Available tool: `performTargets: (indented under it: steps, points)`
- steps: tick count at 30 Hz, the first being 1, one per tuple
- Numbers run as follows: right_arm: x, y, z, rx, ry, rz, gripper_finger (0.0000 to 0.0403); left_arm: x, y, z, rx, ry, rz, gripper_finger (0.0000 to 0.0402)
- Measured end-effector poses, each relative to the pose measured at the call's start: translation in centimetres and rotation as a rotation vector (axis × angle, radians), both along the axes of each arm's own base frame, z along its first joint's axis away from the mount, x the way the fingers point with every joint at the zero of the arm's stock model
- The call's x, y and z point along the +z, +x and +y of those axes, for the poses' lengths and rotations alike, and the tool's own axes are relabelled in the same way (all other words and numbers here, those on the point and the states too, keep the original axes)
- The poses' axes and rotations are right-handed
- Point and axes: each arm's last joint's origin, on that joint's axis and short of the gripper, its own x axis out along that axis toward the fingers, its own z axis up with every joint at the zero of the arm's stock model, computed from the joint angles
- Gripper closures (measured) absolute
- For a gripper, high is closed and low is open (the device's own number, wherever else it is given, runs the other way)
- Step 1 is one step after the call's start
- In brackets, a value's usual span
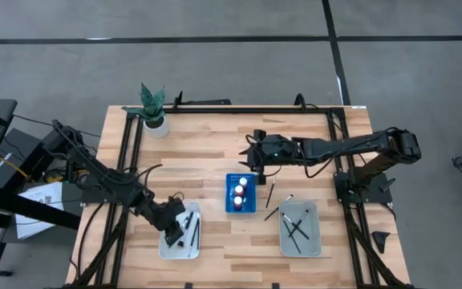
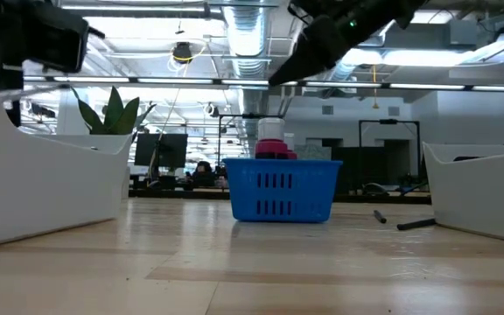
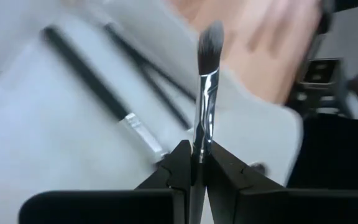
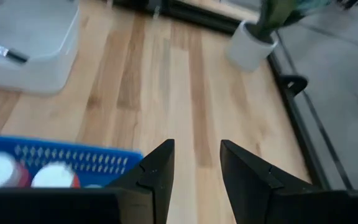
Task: Pick & Place Paint Supplies
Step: Put the top eyeshadow brush into the white bin, then put the liner brush into the gray bin
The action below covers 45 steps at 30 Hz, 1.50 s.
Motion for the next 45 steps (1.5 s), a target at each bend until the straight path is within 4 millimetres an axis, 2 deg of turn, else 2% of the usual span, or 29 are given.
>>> performTargets:
  steps: [13,23,32,40,45]
  points:
    - [0.3,-0.3,0.4,0.013,0.0,-0.004,0.0278,-0.1,-0.2,0.3,0.012,0.023,0.026,0.0379]
    - [0.3,-0.3,0.4,0.015,-0.003,0.003,0.0278,-0.1,-0.2,0.4,0.013,0.053,0.006,0.0347]
    - [0.1,-0.4,0.4,0.016,-0.002,0.024,0.0278,-0.1,-0.2,0.4,-0.017,0.049,0.006,0.0341]
    - [0.6,-1.6,0.4,0.004,0.014,0.07,0.0278,2.7,-1.2,1.0,-0.129,0.051,-0.154,0.034]
    - [1.2,-3.1,-0.4,-0.119,0.056,0.104,0.0278,5.2,-2.3,1.9,-0.19,0.112,-0.339,0.034]
